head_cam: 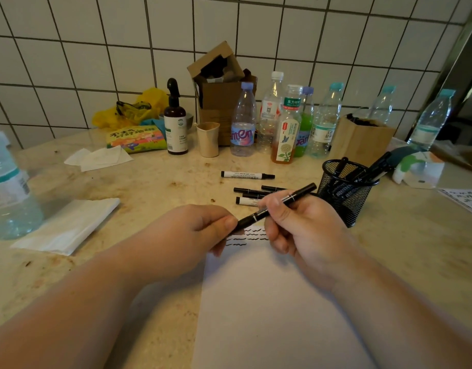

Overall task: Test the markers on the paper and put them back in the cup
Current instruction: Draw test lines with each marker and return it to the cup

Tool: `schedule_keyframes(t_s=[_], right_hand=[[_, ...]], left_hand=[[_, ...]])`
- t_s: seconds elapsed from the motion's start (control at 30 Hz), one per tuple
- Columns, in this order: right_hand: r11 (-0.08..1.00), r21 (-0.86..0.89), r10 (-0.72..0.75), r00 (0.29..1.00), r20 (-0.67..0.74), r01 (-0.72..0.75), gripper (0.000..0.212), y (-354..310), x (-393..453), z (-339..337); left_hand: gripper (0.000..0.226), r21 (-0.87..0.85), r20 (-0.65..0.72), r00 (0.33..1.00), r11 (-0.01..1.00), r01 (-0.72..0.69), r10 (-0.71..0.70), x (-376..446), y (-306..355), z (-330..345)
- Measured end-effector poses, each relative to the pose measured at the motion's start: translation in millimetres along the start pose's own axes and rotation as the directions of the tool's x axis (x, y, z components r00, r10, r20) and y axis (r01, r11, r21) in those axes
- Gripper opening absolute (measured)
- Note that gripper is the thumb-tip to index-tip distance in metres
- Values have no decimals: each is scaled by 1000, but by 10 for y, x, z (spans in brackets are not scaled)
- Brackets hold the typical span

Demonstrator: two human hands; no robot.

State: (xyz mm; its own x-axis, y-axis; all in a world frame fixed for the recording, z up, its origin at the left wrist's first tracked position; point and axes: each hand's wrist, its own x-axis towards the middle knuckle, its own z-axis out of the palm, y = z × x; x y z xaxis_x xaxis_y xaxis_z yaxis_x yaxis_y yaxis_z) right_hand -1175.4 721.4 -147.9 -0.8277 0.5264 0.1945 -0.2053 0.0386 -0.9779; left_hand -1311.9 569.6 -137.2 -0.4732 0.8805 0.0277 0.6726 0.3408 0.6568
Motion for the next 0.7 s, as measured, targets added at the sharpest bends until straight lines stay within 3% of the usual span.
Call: schedule_keyframes(t_s=[0.13,0.3,0.43,0.63,0.7], right_hand=[[983,-122,-166,947,-276,137,15,-89,32,-73],[891,-344,-430,790,-436,296,19,-112,77,-211],[899,-395,-405,700,-588,188,15,-108,175,-369],[931,-362,-291,689,-663,46,16,-96,223,-418],[931,-360,-302,691,-657,64,29,-104,222,-411]], left_hand=[[27,169,-79,995,983,77,-64,59,-117,27],[25,248,-66,994,964,96,-82,71,-157,102],[26,287,-56,995,953,100,-88,77,-172,90],[26,295,-54,994,949,111,-100,67,-169,84],[25,282,-52,993,953,114,-103,69,-171,81]])
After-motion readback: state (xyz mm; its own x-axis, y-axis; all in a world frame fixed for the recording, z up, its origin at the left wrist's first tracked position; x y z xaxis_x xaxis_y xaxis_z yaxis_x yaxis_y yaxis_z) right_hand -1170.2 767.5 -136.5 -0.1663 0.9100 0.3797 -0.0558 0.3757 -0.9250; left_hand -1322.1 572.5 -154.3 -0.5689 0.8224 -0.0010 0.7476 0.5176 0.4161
